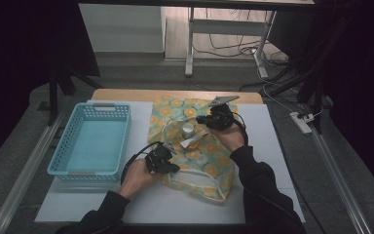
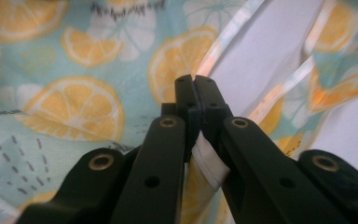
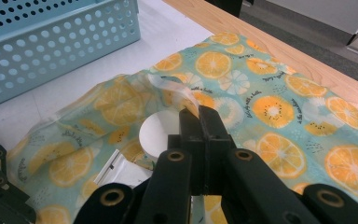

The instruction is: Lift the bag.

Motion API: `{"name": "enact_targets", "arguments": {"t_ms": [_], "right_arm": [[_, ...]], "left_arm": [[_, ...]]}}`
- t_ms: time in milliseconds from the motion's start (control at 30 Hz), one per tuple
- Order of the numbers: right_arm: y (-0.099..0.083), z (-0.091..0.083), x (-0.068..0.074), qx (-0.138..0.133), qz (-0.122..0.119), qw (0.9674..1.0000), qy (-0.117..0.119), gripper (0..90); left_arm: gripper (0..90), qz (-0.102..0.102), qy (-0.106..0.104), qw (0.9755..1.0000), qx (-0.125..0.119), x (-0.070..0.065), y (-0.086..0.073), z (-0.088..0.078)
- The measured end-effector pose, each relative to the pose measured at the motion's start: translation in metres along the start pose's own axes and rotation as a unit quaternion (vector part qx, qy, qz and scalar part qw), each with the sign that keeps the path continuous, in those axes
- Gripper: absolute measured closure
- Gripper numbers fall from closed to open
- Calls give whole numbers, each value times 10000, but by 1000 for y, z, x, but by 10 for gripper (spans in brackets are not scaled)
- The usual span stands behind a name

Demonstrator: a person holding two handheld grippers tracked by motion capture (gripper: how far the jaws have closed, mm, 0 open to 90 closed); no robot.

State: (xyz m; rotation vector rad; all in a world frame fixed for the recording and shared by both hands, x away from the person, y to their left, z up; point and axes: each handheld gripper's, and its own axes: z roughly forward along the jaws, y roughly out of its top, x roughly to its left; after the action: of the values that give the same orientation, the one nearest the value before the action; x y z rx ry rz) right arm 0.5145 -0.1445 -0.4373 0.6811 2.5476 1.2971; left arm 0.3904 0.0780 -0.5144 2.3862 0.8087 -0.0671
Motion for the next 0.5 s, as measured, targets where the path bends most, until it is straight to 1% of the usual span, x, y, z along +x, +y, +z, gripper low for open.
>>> {"name": "enact_targets", "arguments": {"t_ms": [33,67,133,233,367,500], "right_arm": [[0,-1,0,-14,16,10000,13,900],[1,-1,0,-17,19,10000,22,900],[2,-3,2,0,33,10000,39,900],[6,-8,4,-34,26,9999,106,900],[12,-15,8,-32,-70,9999,146,900],[18,-21,12,-91,-126,9997,200,900]], "left_arm": [[898,-31,-50,10000,-34,0,1,-2],[899,-47,-58,9999,-92,0,2,-5],[899,-117,-167,9996,-210,1,3,-10],[900,-213,-311,9983,-440,2,6,-20],[900,-224,-389,9969,-644,3,9,-33],[900,-185,-398,9955,-842,2,13,-45]]}}
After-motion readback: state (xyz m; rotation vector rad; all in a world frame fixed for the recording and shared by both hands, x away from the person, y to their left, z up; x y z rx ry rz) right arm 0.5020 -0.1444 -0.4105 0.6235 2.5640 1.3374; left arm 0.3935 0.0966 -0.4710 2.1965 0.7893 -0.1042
